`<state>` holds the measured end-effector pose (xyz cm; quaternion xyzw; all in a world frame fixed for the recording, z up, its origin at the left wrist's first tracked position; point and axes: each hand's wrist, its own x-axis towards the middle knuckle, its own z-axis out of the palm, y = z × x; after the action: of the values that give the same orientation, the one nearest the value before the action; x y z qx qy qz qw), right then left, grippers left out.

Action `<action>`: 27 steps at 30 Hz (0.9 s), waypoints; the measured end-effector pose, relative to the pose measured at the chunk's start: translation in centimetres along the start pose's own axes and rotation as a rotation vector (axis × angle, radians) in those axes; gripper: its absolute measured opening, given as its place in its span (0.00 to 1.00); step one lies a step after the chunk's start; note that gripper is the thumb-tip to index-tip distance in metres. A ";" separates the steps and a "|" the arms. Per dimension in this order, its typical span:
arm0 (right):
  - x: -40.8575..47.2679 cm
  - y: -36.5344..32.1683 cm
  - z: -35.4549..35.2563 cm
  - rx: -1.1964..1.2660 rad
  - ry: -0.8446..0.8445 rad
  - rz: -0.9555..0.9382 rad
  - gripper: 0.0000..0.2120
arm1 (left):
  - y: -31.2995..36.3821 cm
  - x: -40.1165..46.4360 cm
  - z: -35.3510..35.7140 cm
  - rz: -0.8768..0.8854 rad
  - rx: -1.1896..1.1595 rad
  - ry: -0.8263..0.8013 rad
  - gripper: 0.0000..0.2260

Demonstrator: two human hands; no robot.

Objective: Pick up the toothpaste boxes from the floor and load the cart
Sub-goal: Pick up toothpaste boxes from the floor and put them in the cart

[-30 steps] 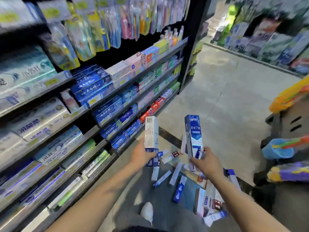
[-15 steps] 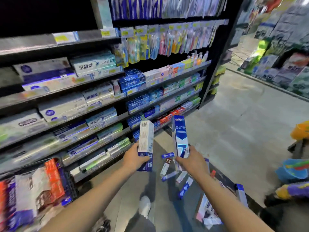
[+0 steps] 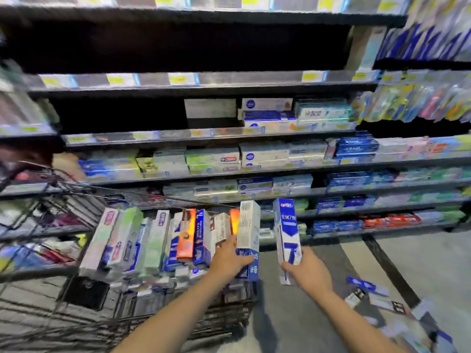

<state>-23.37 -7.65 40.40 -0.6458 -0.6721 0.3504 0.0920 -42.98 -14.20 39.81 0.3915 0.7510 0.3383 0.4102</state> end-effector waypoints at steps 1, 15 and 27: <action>0.1 -2.0 1.9 -0.006 -0.025 -0.020 0.20 | -1.1 0.1 -2.2 -0.028 0.016 0.017 0.32; 2.2 -23.2 24.0 -0.135 -0.298 -0.082 0.32 | -17.1 5.8 -24.7 -0.308 0.116 0.141 0.26; 7.8 -26.0 32.0 -0.320 -0.346 0.014 0.36 | -22.4 13.2 -26.1 -0.429 0.180 0.182 0.21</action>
<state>-63.89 -9.57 29.51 -0.5873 -0.7203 0.3454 -0.1304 -77.66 -18.02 27.94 0.2258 0.8779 0.2090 0.3669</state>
